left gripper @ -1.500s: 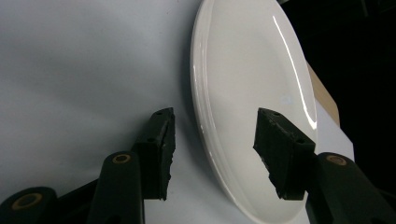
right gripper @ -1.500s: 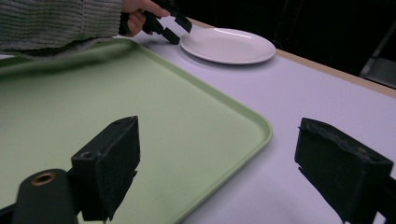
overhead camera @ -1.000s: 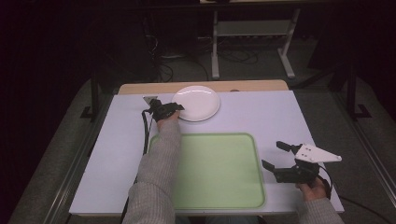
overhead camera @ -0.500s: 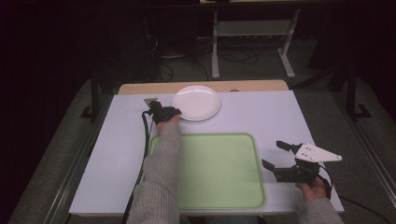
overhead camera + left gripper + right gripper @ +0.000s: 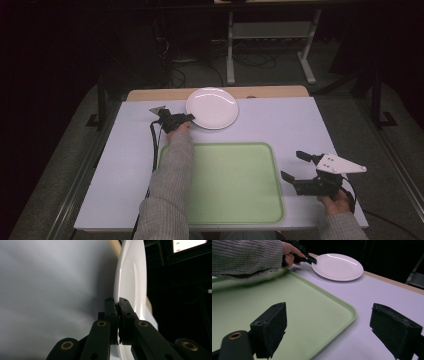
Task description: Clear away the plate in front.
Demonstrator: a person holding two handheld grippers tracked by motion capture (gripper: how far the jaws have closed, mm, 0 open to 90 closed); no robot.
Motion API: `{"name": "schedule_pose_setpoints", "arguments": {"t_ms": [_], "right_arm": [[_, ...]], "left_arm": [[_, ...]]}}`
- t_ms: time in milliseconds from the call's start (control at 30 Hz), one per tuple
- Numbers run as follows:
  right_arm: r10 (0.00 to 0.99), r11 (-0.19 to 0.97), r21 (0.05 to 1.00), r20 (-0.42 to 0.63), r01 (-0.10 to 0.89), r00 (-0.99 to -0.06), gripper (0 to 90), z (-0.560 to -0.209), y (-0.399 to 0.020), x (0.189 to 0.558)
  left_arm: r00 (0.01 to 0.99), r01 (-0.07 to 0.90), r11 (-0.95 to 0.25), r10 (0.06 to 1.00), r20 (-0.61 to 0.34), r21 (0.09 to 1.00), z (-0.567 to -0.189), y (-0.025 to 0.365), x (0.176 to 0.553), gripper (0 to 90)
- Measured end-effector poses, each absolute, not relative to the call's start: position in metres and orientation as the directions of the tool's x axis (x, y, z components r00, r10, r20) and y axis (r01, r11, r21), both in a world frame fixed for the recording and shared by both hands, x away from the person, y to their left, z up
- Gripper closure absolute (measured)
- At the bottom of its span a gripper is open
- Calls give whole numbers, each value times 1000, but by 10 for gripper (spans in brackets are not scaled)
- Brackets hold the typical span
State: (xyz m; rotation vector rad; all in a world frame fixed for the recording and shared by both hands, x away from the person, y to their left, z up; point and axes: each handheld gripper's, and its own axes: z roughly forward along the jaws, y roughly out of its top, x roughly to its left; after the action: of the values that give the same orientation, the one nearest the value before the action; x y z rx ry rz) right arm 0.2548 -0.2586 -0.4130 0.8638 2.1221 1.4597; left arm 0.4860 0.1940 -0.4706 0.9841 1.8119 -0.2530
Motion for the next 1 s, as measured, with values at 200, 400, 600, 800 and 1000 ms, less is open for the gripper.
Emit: {"name": "schedule_pose_setpoints", "arguments": {"t_ms": [200, 400, 600, 800, 1000], "right_arm": [[697, 255, 933, 6, 255, -717, 133, -413, -260, 254], [700, 258, 930, 5, 260, -714, 133, -414, -260, 254], [704, 258, 930, 4, 261, -710, 133, -414, -261, 254], [705, 260, 930, 1, 260, -709, 133, -414, -261, 254], [706, 260, 930, 0, 259, -708, 133, -414, -261, 254]], "left_arm": [[-153, 714, 658, 477, -865, 237, -472, 195, 486, 864], [-157, 713, 667, 454, -877, 218, -474, 198, 486, 862], [-141, 710, 668, 445, -884, 223, -471, 204, 485, 856], [-131, 710, 668, 437, -890, 224, -468, 208, 484, 861], [-113, 691, 689, 403, -908, 219, -466, 209, 481, 861]]}}
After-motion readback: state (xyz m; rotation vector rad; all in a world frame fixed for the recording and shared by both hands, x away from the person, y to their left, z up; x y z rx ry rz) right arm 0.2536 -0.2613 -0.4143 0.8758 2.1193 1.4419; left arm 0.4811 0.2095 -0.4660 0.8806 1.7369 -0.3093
